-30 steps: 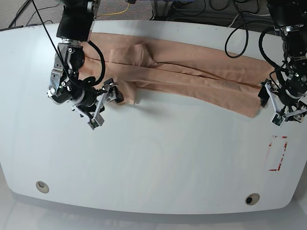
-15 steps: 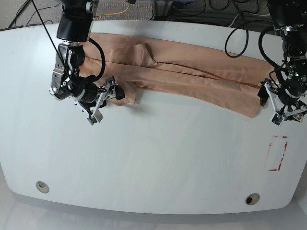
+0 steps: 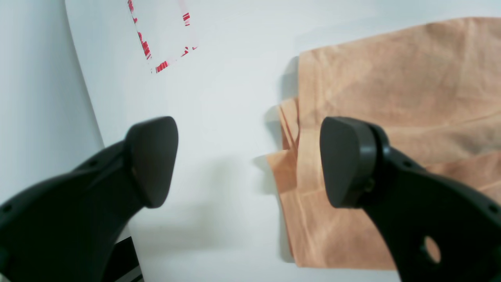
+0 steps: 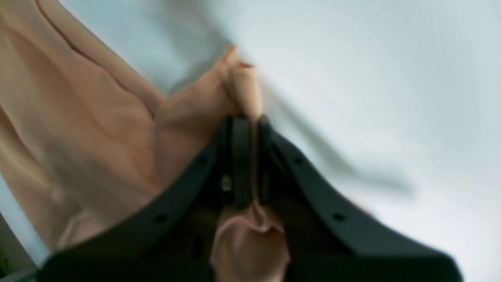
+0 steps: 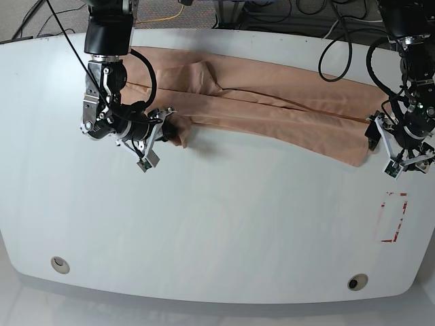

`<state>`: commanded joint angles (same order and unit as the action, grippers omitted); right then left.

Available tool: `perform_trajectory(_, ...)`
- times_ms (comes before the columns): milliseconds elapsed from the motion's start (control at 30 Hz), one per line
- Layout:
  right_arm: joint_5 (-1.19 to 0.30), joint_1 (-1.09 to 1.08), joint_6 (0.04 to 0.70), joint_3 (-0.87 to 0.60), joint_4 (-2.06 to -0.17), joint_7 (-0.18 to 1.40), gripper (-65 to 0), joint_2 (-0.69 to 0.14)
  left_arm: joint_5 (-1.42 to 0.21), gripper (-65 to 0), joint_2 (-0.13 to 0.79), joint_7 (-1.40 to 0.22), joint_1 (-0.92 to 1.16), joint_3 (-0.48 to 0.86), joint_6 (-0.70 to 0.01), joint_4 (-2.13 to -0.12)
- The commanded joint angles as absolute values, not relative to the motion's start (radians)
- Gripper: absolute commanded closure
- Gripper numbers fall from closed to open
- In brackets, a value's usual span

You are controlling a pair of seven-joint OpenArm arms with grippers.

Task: Layout the t-shirt on the table in an organized manner, then fold the t-shirt properly
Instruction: 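Grasp the shirt end with the right gripper and fold it inward, then move the left gripper toward the robot over the folded shirt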

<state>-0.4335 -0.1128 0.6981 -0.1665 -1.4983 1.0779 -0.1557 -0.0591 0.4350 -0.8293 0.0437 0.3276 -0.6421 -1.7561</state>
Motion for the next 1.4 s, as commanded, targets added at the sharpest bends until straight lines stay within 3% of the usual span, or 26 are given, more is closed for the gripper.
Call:
perform_trajectory(567,-0.44,-0.061,0.698,-0.229,-1.971,1.396,-0.2,-0.127,-0.058,-54.2,0.42,-0.829,0.047,0.328,-0.642,-1.755)
perform_trajectory(1033,-0.716,0.16,0.698,-0.271,-1.992,1.396,-0.2,-0.142,-0.058,-54.2,0.42,-0.829,0.048,0.328,-0.642,-1.753)
perform_trajectory(1400,-0.799,0.251,0.698,-0.266,-1.989,1.396,-0.8,-0.143,-0.058,-54.2,0.42,-0.829,0.047,0.328,-0.642,-1.718)
